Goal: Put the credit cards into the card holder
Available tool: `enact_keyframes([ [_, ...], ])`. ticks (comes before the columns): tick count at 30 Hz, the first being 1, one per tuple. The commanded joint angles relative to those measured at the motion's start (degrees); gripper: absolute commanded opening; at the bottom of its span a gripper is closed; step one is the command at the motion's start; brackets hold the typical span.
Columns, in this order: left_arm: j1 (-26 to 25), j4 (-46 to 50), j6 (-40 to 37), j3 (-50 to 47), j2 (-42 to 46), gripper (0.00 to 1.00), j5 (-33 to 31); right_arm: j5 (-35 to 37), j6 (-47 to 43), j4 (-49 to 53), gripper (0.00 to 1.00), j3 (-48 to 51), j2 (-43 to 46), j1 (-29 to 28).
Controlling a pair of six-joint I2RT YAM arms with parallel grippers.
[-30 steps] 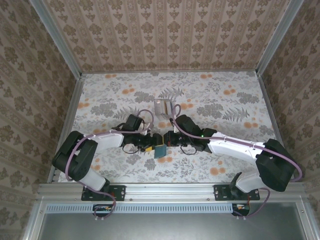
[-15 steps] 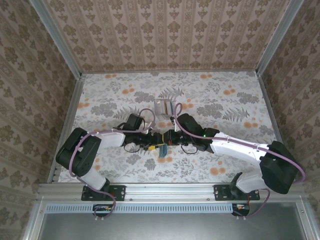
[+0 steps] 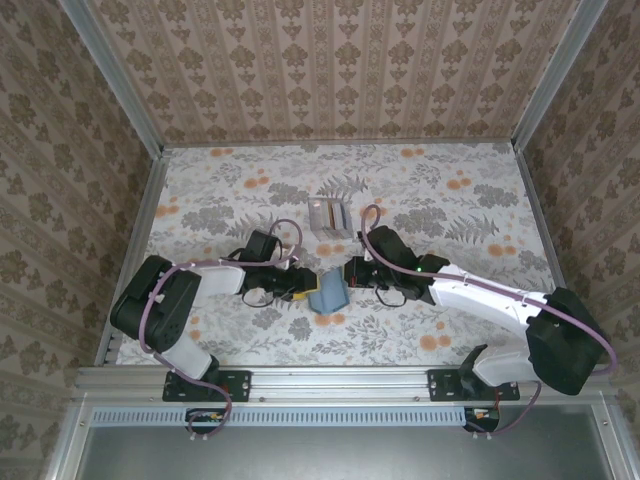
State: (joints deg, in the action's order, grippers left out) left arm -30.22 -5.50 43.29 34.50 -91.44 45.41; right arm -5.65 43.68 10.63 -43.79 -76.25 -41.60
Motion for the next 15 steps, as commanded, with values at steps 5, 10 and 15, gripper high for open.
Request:
enact_keyframes([
  [5, 0.6, -0.9, -0.3, -0.2, 0.1, 0.35, 1.0, 6.8, -3.4, 8.0, 0.37, 1.0, -0.8, 0.8],
  [10, 0.6, -0.7, -0.2, -0.2, 0.4, 0.35, 1.1, 11.3, -4.9, 9.8, 0.57, 1.4, 5.8, 0.0],
  [15, 0.7, -0.6, -0.1, 0.0, 0.7, 0.35, 1.5, 4.2, -8.1, 1.6, 0.62, 3.2, 7.5, -3.2],
])
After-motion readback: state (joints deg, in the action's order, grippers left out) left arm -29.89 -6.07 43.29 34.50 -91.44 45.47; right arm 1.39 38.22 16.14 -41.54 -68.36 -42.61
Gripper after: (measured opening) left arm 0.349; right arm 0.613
